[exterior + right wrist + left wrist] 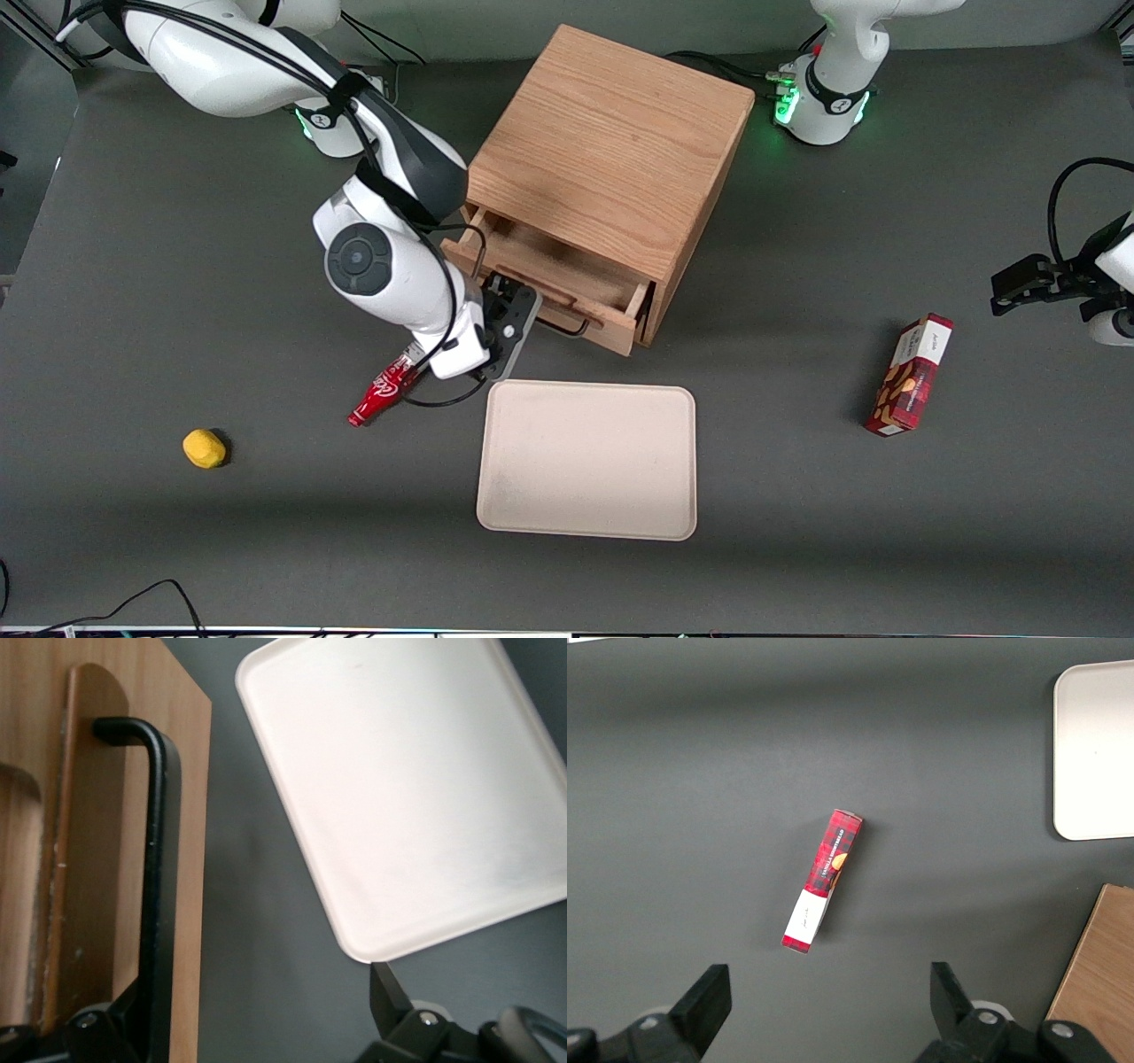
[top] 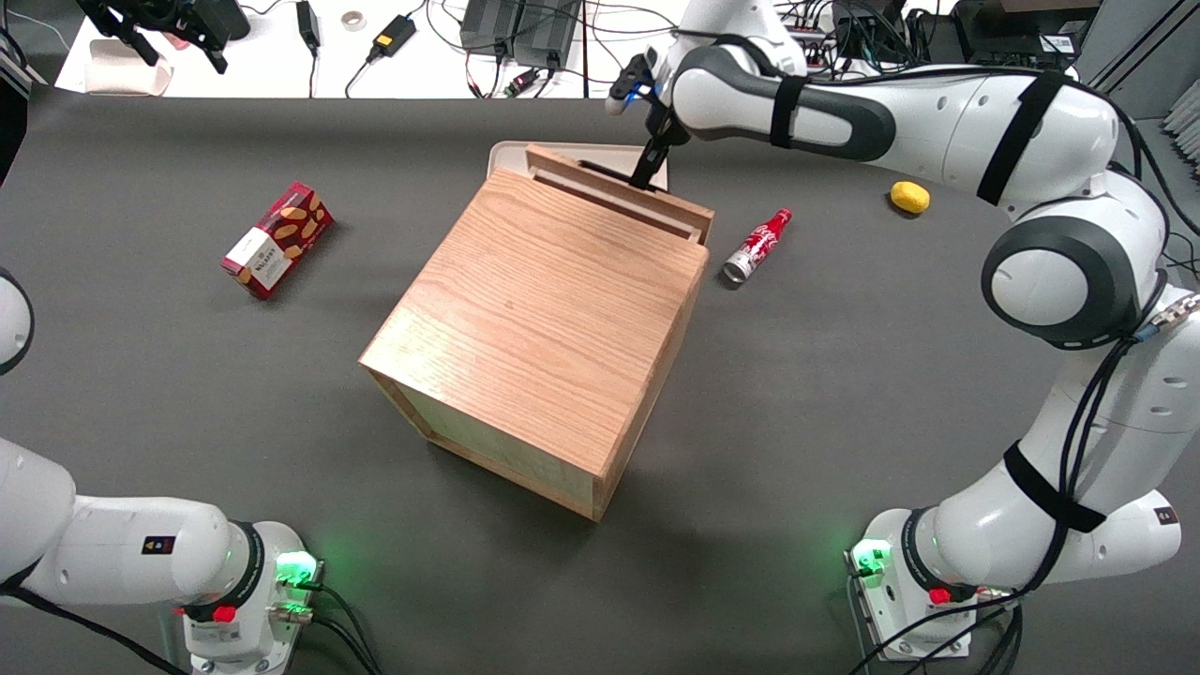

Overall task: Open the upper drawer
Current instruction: 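Pull the handle outward with the right gripper, sliding the drawer open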

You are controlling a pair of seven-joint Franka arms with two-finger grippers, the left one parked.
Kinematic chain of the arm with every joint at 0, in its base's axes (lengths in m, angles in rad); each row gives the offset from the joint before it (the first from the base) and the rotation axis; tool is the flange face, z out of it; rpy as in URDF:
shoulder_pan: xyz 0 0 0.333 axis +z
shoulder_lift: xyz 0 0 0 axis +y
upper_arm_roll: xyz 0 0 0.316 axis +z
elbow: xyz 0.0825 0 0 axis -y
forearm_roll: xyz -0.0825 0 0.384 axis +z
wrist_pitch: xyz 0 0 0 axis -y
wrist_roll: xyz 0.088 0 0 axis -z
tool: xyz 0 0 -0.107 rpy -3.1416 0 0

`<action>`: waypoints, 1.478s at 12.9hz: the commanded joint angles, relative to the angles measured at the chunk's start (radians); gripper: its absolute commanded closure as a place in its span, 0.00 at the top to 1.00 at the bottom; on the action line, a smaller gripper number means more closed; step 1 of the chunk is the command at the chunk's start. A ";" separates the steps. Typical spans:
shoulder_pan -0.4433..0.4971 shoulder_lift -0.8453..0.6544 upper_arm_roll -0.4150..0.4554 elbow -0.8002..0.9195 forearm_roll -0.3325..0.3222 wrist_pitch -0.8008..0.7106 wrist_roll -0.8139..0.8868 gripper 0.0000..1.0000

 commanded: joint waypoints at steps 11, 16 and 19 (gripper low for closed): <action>-0.001 0.021 -0.173 0.119 -0.002 0.006 -0.215 1.00; -0.001 0.049 -0.194 0.179 0.000 0.009 -0.218 1.00; -0.001 0.064 -0.209 0.221 0.038 0.011 -0.264 1.00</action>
